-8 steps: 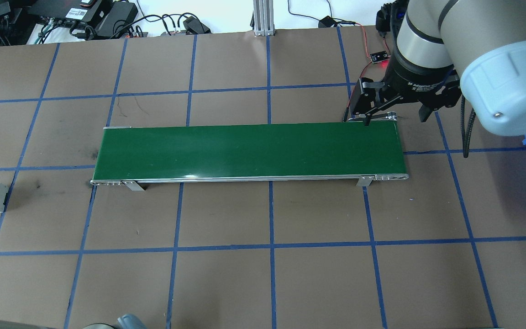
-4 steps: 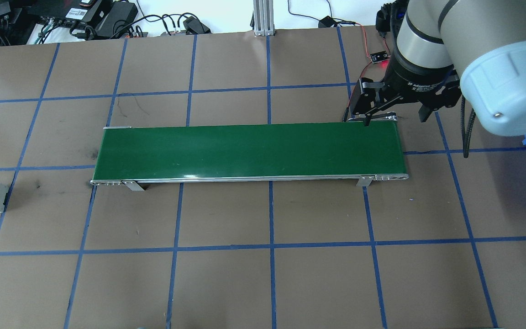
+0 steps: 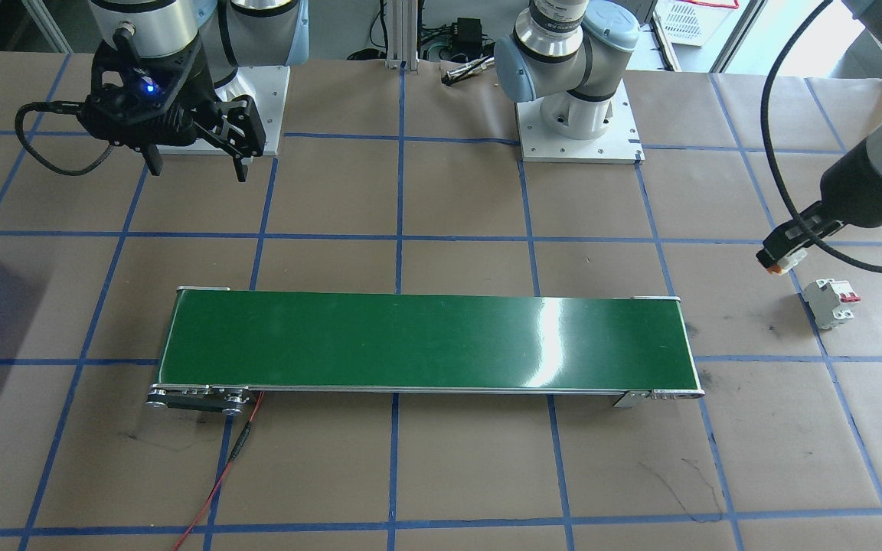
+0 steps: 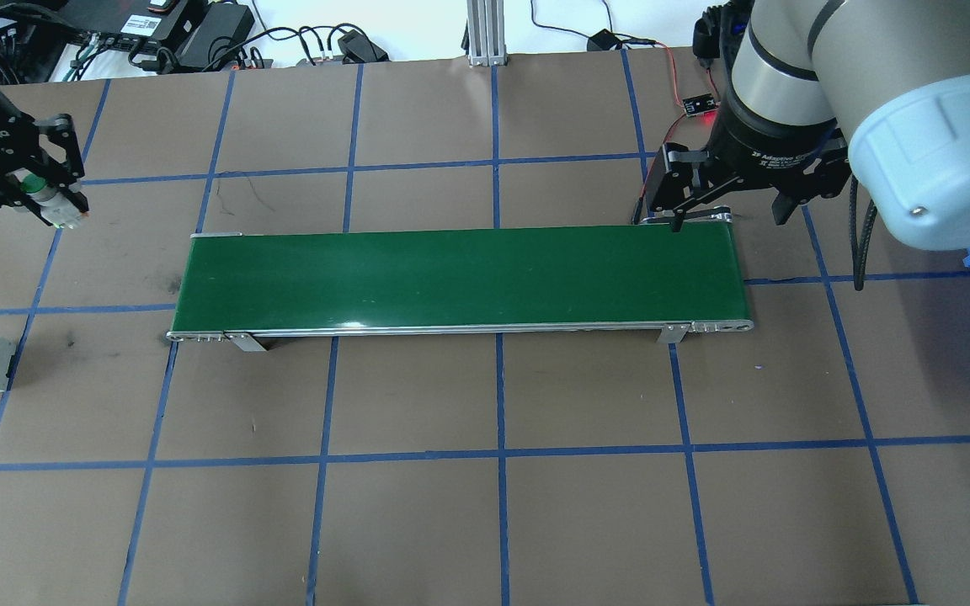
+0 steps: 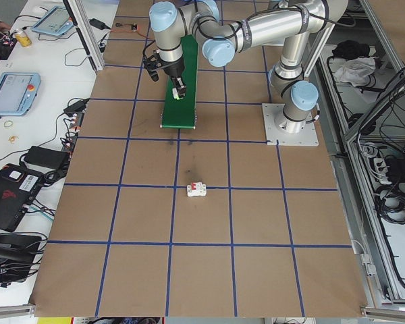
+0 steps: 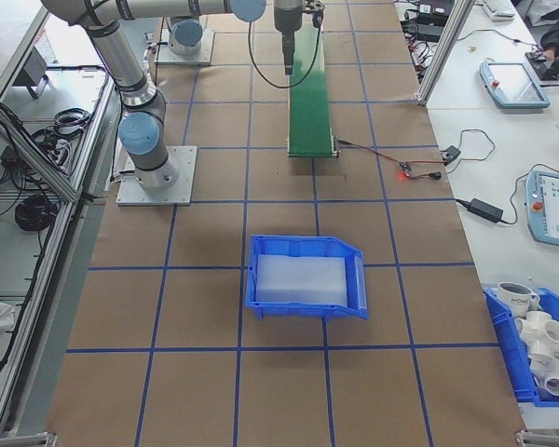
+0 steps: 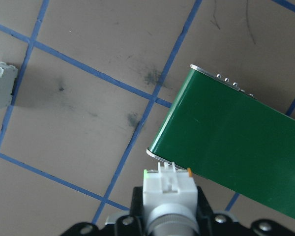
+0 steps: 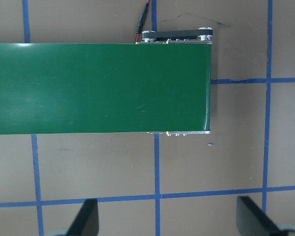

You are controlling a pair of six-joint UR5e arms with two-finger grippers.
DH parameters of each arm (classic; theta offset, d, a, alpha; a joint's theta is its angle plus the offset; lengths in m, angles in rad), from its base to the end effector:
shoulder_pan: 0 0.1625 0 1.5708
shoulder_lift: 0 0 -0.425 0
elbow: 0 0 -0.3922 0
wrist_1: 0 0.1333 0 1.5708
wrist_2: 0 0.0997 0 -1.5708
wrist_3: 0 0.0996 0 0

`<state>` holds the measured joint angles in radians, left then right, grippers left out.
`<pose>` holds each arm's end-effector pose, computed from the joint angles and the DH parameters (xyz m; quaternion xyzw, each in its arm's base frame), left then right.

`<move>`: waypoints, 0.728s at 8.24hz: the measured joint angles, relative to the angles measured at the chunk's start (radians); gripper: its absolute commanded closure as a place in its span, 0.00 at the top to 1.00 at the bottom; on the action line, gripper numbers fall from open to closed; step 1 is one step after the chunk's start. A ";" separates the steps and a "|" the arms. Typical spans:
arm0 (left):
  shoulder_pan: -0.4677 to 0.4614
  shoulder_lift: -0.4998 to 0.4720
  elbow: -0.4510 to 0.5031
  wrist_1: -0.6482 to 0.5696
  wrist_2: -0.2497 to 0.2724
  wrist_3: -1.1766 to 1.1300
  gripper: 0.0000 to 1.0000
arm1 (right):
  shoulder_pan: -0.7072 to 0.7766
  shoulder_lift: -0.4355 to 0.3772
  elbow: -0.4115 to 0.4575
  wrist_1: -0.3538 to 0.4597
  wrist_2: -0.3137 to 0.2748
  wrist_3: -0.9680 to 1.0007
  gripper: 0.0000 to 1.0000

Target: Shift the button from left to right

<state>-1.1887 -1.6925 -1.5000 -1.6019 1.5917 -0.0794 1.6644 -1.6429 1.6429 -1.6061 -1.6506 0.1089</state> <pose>0.0775 -0.5449 0.4570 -0.2281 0.9727 0.0421 0.0041 0.1682 -0.4510 0.4907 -0.0083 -0.9990 0.0216 0.0379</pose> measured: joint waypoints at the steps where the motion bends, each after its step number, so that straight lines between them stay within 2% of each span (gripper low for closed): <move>1: -0.021 0.003 -0.023 0.001 -0.032 -0.063 0.10 | 0.000 0.000 0.000 0.000 0.000 0.000 1.00; 5: -0.073 -0.022 -0.073 0.067 -0.097 -0.368 0.11 | 0.000 0.000 0.000 0.000 0.000 0.000 1.00; 6: -0.078 -0.028 -0.087 0.103 -0.104 -0.491 0.16 | 0.000 0.000 0.000 0.000 0.000 0.000 1.00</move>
<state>-1.2665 -1.7207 -1.5869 -1.4990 1.4874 -0.5708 1.6644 -1.6429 1.6429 -1.6061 -1.6505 0.1089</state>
